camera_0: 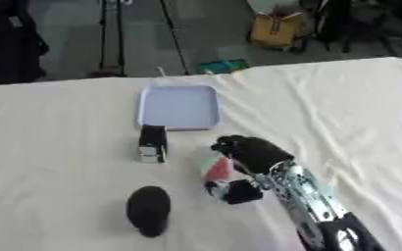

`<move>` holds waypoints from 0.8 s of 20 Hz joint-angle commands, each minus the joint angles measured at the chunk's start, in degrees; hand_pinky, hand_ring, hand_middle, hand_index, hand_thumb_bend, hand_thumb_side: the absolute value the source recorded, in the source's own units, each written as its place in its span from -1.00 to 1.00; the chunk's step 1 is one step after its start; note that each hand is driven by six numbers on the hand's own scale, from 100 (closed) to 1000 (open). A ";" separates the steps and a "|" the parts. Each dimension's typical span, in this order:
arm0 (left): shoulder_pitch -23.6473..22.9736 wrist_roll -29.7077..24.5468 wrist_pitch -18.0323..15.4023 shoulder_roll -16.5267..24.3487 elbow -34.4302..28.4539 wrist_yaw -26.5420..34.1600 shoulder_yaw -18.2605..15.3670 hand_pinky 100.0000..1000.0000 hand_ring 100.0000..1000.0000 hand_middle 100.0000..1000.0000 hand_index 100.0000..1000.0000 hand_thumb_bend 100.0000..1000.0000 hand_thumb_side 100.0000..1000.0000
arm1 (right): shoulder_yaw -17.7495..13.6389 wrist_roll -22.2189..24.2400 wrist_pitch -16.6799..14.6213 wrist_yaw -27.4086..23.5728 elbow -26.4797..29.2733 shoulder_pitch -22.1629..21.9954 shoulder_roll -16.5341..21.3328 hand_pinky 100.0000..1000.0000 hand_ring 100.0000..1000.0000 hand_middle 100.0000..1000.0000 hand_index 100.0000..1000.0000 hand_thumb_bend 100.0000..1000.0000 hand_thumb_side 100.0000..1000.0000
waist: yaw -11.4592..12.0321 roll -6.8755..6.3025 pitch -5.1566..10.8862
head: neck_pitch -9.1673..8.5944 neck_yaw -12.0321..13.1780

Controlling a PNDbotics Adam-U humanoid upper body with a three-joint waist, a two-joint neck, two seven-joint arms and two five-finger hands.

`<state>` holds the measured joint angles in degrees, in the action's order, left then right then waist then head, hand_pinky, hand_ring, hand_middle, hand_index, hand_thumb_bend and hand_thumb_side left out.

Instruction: Pick up objects on the table and place them in the box.

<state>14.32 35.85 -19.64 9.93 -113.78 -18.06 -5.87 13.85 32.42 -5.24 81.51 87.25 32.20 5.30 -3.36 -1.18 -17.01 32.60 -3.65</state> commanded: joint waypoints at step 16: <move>0.35 -0.49 0.02 -0.06 -0.81 0.46 0.14 0.22 0.31 0.53 0.26 -1.00 0.69 | -1.56 0.82 0.18 -2.03 -4.80 3.24 -0.61 0.75 0.89 0.88 1.00 -0.54 0.56 | 0.31 -0.56 0.71 | -0.94 -0.57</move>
<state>14.32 35.43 -19.63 9.47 -113.78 -17.81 -5.83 12.71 32.84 -5.12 80.58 82.09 34.33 4.78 -3.13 -1.69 -17.08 32.14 -4.11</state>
